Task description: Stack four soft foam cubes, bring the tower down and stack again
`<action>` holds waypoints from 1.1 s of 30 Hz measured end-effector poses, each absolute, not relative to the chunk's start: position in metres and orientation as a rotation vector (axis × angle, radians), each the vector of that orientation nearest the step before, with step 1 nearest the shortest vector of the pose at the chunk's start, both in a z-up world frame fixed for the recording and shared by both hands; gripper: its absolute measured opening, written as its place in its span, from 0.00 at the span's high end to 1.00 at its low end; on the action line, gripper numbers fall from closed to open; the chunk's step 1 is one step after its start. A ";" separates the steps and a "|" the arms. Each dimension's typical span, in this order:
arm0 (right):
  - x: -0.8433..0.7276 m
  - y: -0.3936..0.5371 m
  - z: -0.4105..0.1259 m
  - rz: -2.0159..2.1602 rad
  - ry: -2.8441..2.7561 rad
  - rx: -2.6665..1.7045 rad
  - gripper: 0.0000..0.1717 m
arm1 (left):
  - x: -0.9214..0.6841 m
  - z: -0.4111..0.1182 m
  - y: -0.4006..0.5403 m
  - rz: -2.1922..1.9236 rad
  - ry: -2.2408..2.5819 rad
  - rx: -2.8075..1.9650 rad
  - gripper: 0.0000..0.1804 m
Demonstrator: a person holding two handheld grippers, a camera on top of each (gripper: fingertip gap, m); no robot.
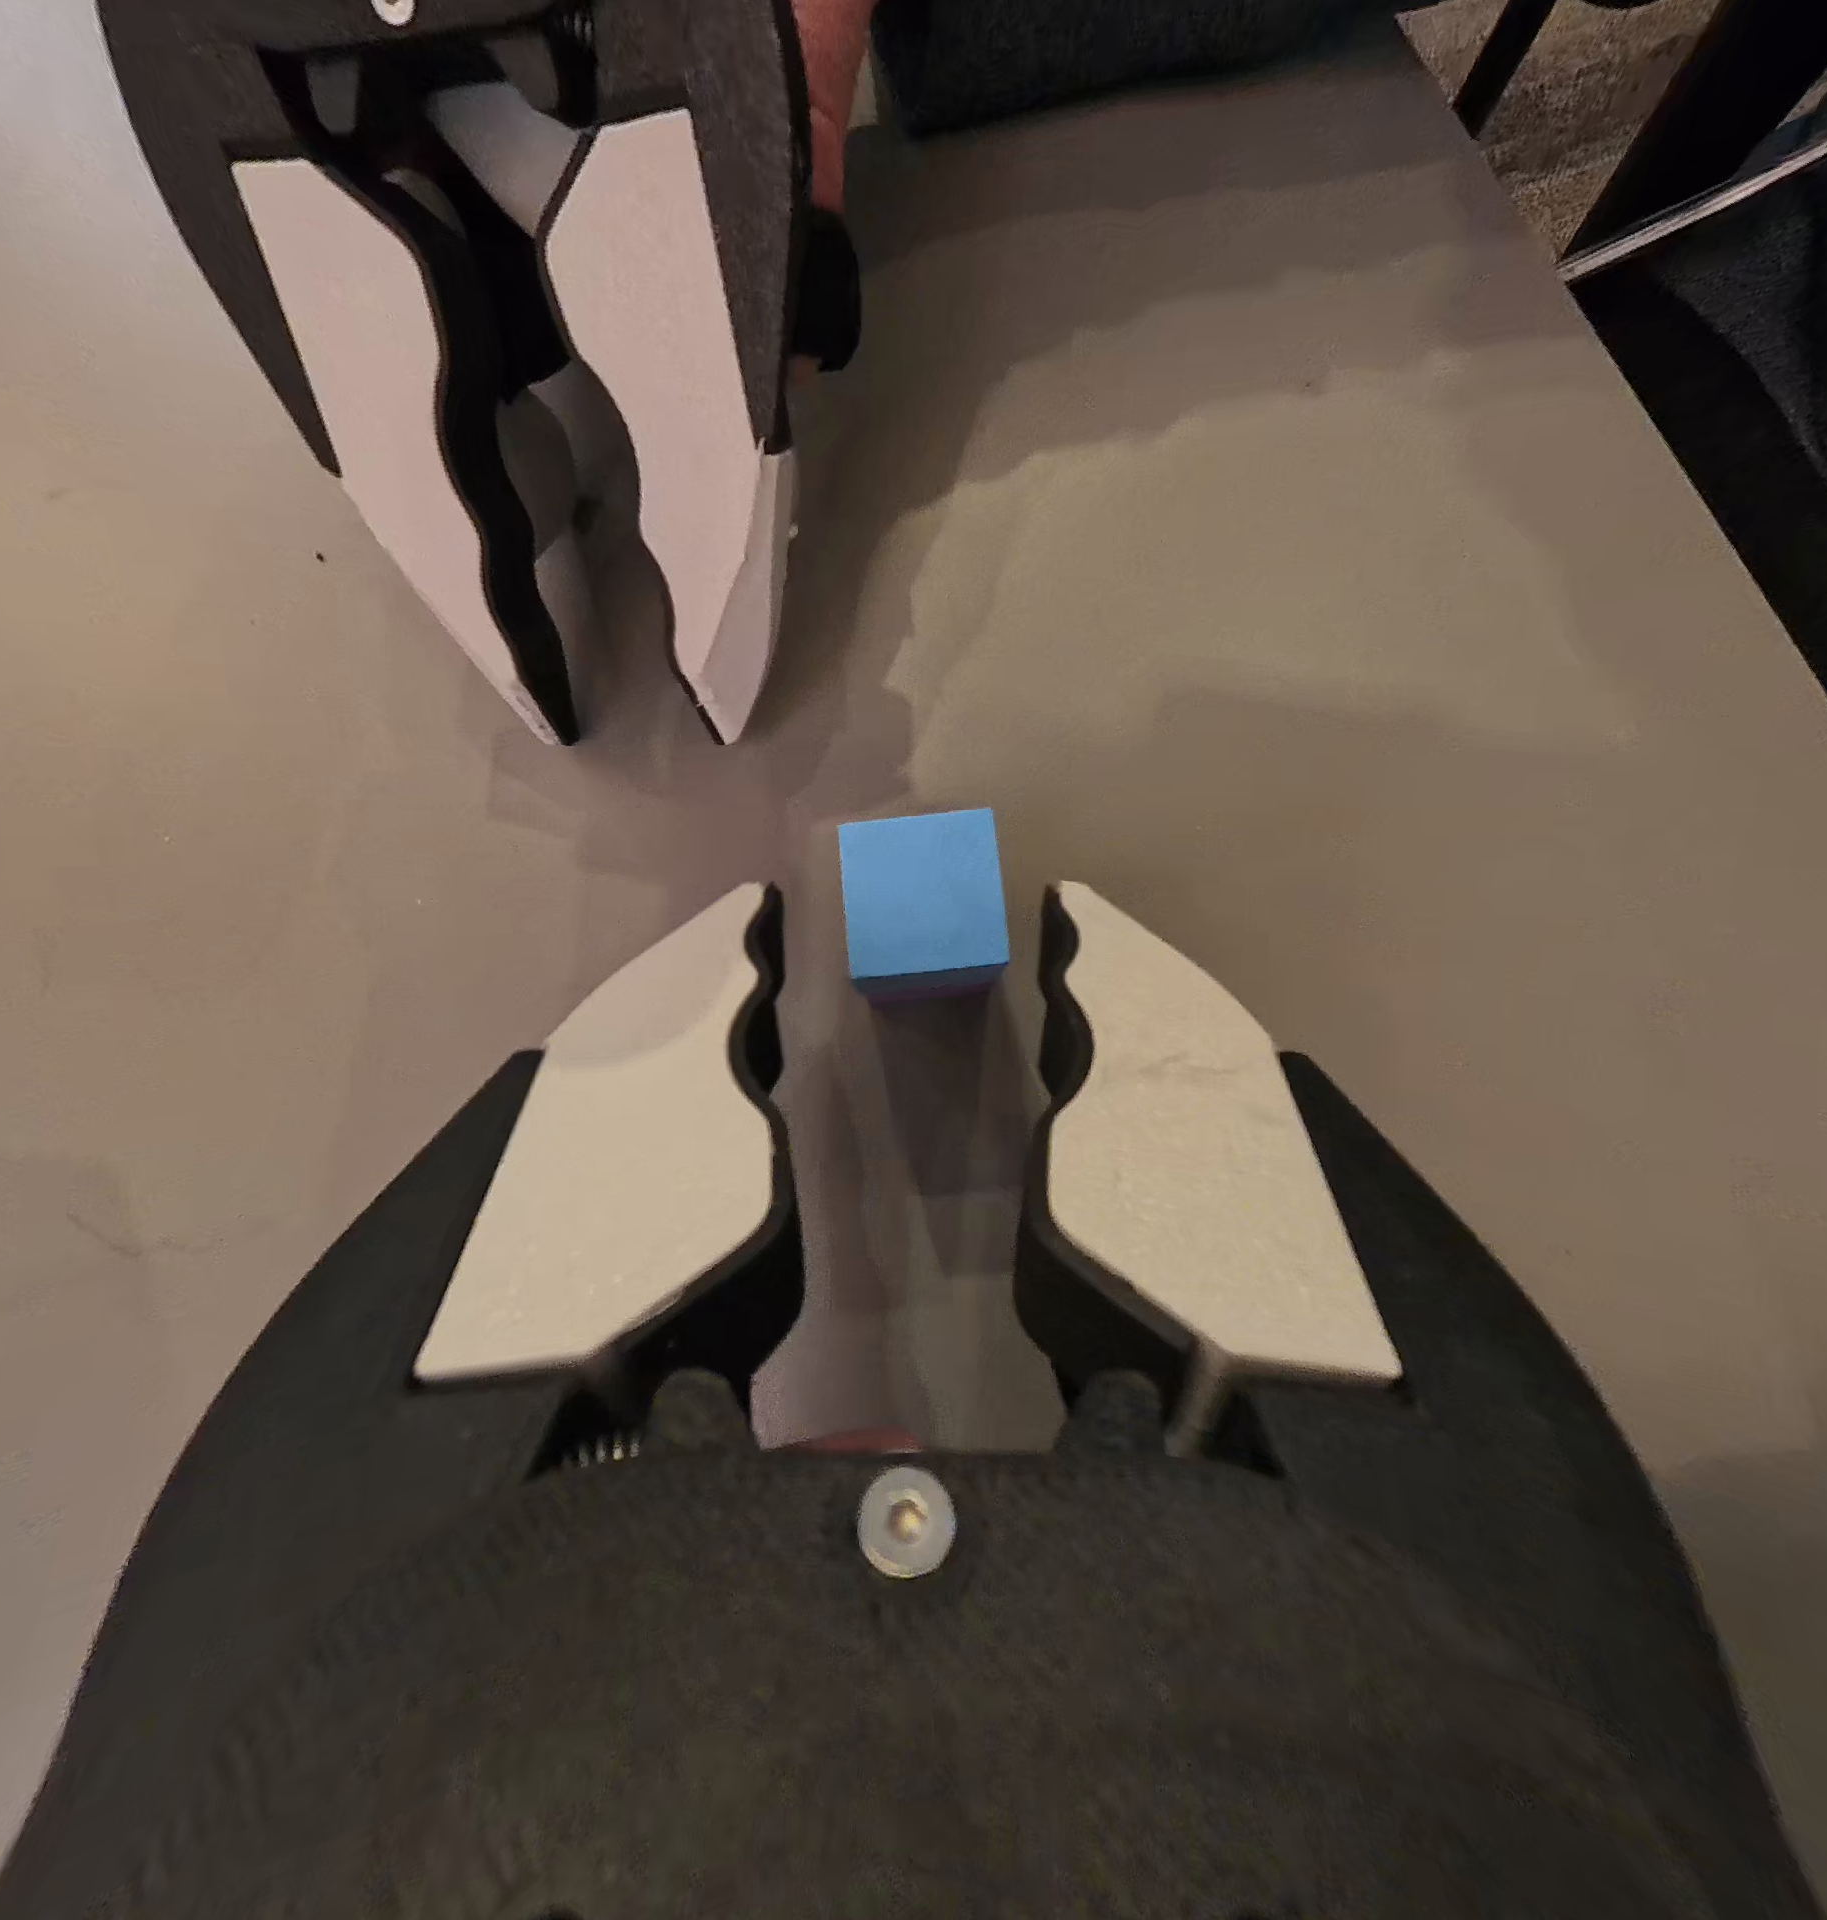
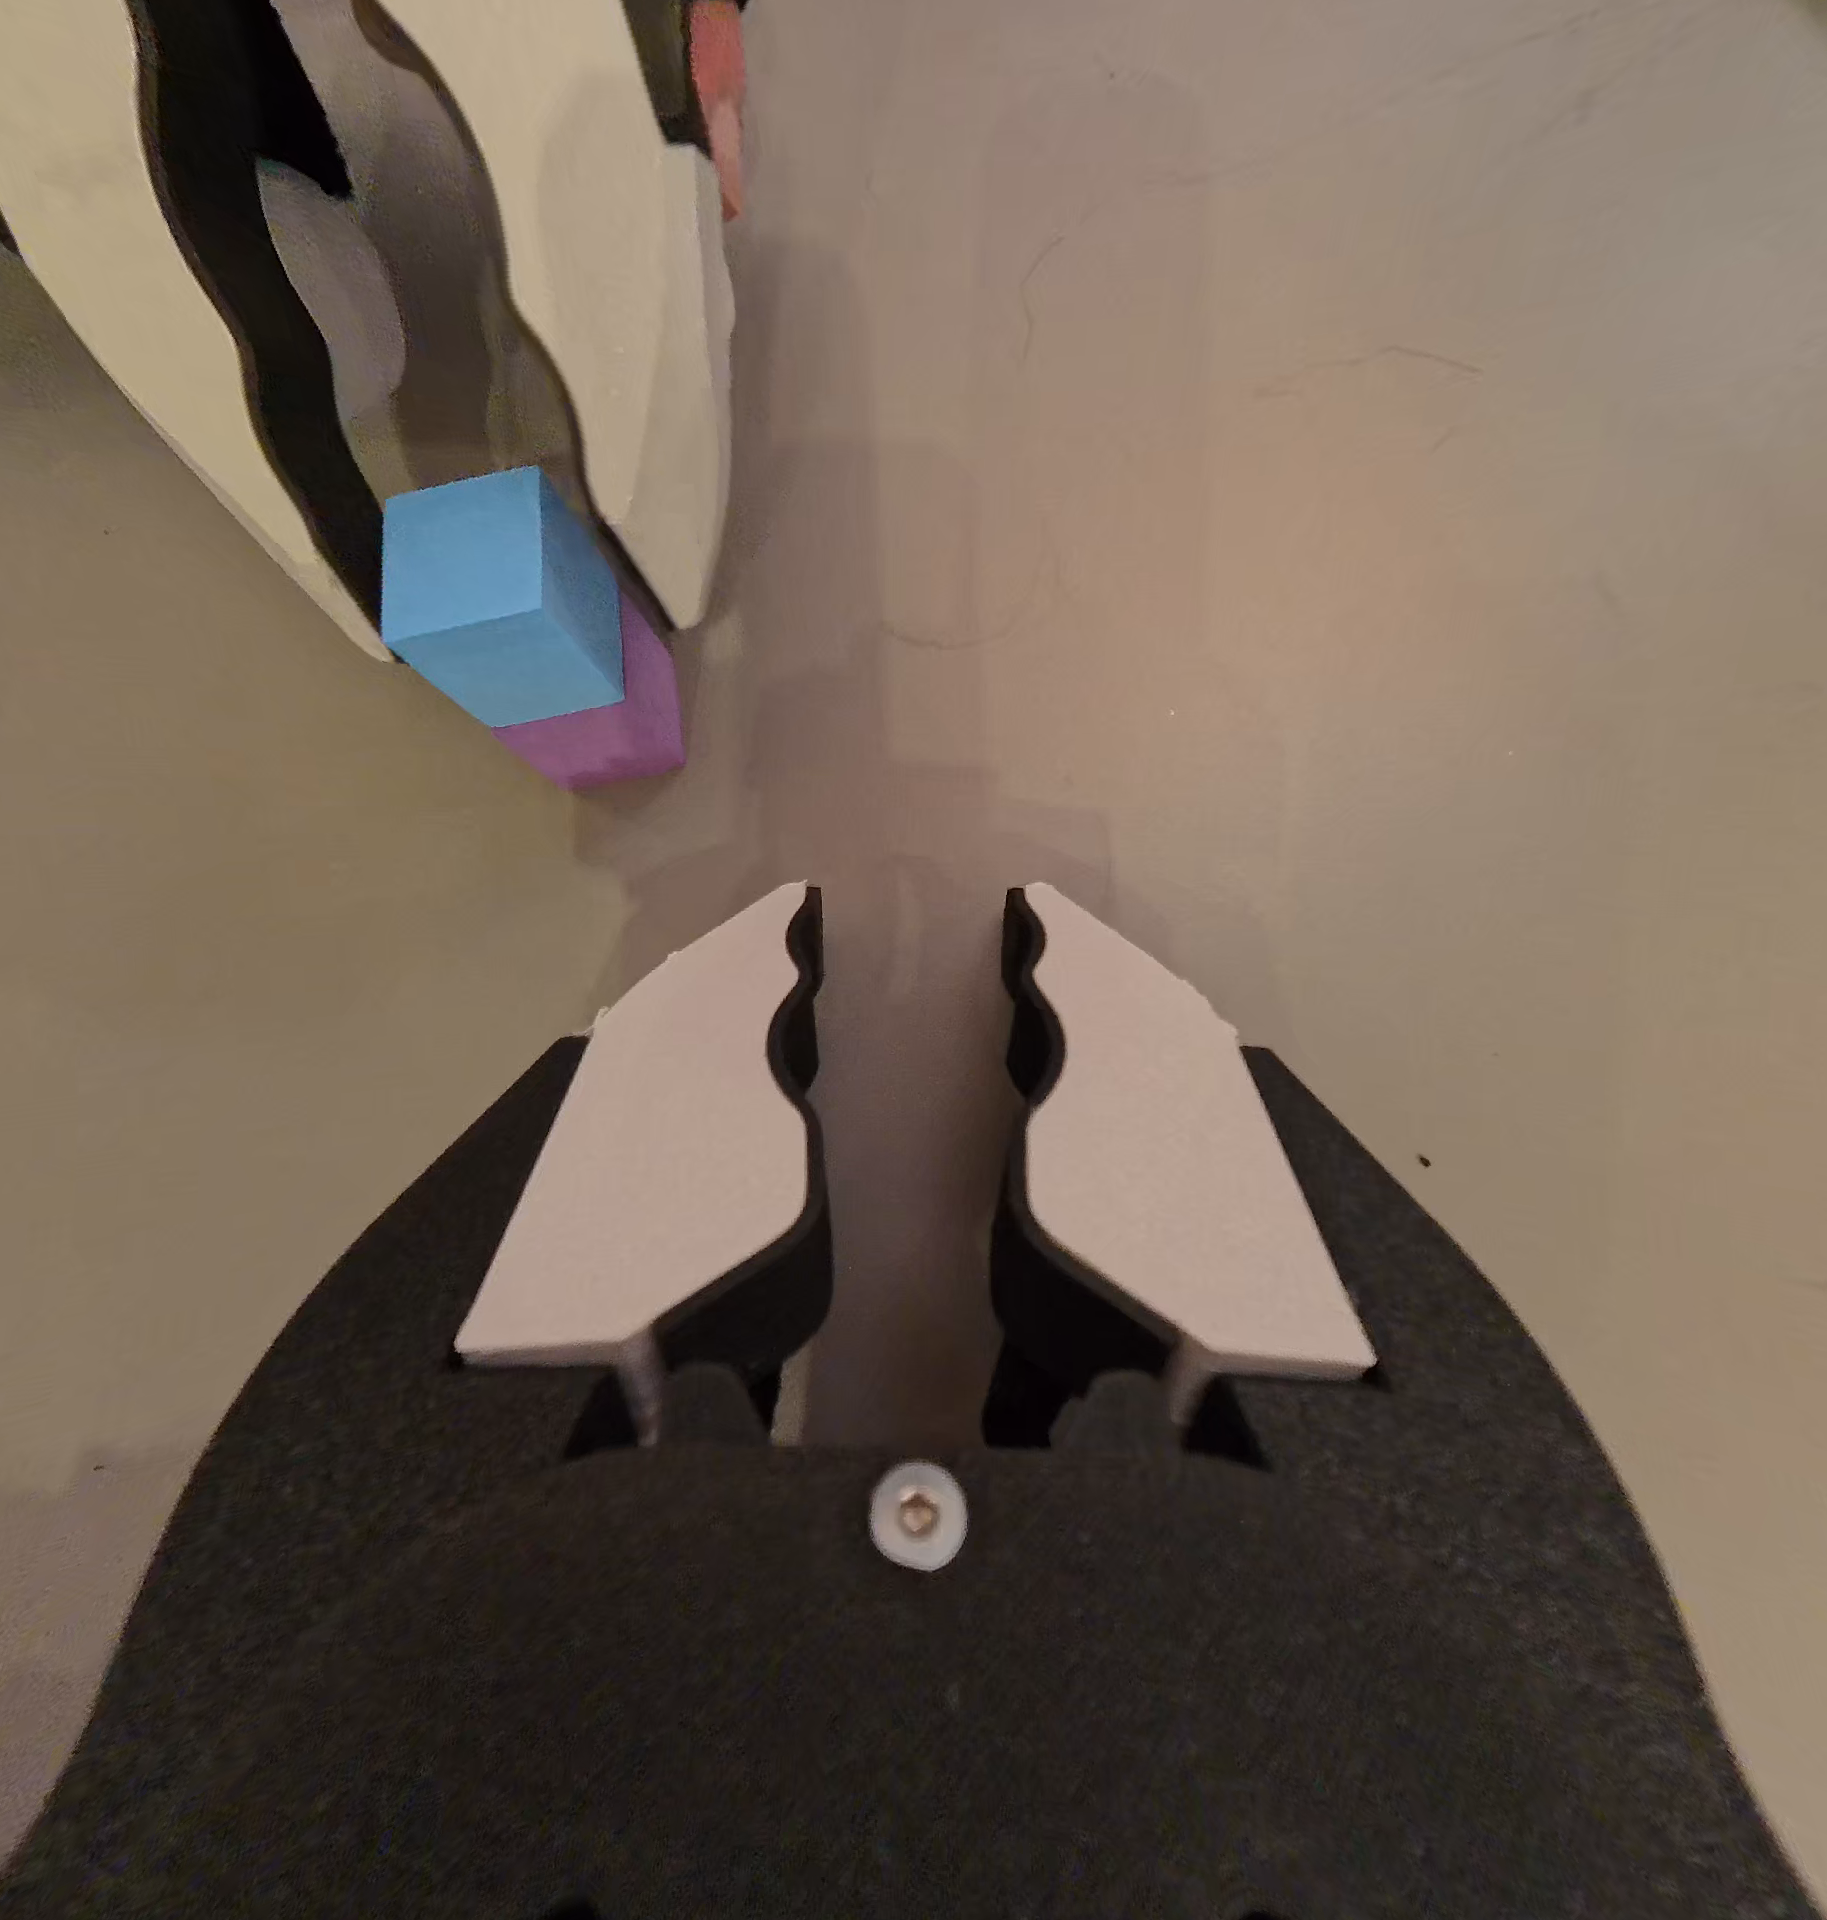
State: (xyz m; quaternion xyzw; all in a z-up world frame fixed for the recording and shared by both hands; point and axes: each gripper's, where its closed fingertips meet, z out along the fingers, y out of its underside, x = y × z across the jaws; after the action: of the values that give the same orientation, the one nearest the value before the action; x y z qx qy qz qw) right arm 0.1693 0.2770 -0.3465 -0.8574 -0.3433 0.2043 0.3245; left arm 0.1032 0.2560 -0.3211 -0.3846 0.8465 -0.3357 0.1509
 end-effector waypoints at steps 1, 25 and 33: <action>0.169 0.277 -0.347 0.536 -0.901 -2.249 0.81 | 0.103 -0.321 0.256 -0.964 2.434 -1.111 0.74; 0.169 0.277 -0.347 0.535 -0.906 -2.247 0.81 | 0.101 -0.332 0.252 -0.898 2.438 -1.133 0.83; 0.169 0.277 -0.347 0.537 -0.906 -2.246 0.81 | 0.102 -0.333 0.250 -0.906 2.444 -1.123 0.84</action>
State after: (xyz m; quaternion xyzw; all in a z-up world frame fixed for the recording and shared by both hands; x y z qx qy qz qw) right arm 0.1686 0.2768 -0.3465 -0.8565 -0.3453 0.2046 0.3244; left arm 0.1019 0.2503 -0.3328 -0.3910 0.8513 -0.3155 0.1511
